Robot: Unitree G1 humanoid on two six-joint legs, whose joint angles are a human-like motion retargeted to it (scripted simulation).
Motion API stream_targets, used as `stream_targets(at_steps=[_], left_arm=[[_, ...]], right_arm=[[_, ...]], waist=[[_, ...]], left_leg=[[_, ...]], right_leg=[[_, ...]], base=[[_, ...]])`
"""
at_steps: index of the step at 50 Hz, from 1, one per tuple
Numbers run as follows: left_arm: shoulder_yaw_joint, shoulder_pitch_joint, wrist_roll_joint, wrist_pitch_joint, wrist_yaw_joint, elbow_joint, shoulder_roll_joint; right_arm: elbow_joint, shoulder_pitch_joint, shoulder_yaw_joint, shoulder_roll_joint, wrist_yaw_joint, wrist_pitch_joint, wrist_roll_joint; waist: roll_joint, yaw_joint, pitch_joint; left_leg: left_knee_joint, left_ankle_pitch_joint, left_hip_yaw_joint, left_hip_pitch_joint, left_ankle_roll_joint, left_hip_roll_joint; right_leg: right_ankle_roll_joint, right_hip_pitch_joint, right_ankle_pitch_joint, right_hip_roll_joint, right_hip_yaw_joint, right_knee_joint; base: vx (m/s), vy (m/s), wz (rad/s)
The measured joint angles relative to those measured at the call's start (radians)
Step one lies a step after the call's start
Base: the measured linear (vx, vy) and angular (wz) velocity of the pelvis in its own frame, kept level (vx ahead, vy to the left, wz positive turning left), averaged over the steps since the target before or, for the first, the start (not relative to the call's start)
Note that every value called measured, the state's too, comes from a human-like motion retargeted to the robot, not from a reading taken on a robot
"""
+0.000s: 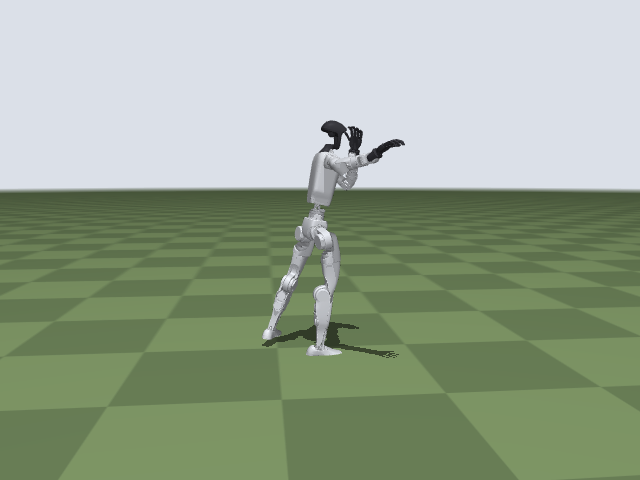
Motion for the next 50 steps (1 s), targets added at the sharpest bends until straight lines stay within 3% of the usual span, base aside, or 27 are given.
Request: stream_targets(at_steps=[9, 24, 33, 38, 44, 50], left_arm=[[0.065, 0.018, 0.014, 0.020, -0.022, -0.008, 0.007], [0.141, 0.079, 0.144, -0.021, 0.056, -0.026, 0.003], [0.142, 0.121, 0.143, -0.030, 0.075, -0.054, -0.030], [0.142, 0.164, 0.112, -0.039, 0.081, -0.065, -0.024], [0.142, 0.200, 0.079, -0.027, 0.077, -0.061, 0.016], [0.161, 0.224, 0.086, 0.002, -0.009, -0.054, 0.065]], right_arm=[[-0.025, -0.052, 0.228, 0.194, 0.158, -0.045, 0.023], [-0.290, -0.231, 0.881, 0.468, 0.138, -0.178, -0.323], [-0.592, -0.454, 0.960, 0.535, 0.003, -0.193, -0.278], [-0.601, -0.606, 0.981, 0.597, -0.098, -0.168, -0.249], [-0.406, -0.758, 1.072, 0.716, -0.096, -0.119, -0.233], [-0.280, -0.776, 1.161, 0.831, 0.199, -0.153, -0.176]], waist=[[-0.015, 0.044, 0.014], [-0.079, 0.210, 0.000], [-0.109, 0.323, 0.013], [-0.102, 0.383, 0.016], [-0.094, 0.423, 0.011], [-0.104, 0.446, 0.005]], left_leg=[[-0.059, -0.055, 0.130, 0.016, 0.007, -0.024], [-0.055, -0.169, 0.005, 0.008, 0.032, -0.146], [-0.041, -0.200, -0.093, -0.027, 0.031, -0.207], [-0.035, -0.200, -0.167, -0.046, 0.022, -0.218], [-0.040, -0.191, -0.285, -0.049, 0.029, -0.232], [-0.051, -0.183, -0.410, -0.033, 0.059, -0.262]], right_leg=[[0.000, 0.005, 0.010, -0.022, -0.071, 0.013], [0.000, 0.070, 0.047, -0.180, -0.148, 0.010], [-0.001, 0.111, 0.075, -0.273, -0.240, 0.016], [-0.032, 0.116, 0.033, -0.308, -0.272, 0.085], [-0.042, 0.087, -0.060, -0.272, -0.119, 0.192], [-0.017, 0.081, -0.098, -0.174, 0.114, 0.217]], base=[[-0.10, 0.15, 0.40], [-0.06, 0.26, 0.38], [-0.06, 0.24, 0.54], [-0.02, 0.18, 0.77], [0.02, 0.10, 1.03], [0.06, 0.01, 1.09]])
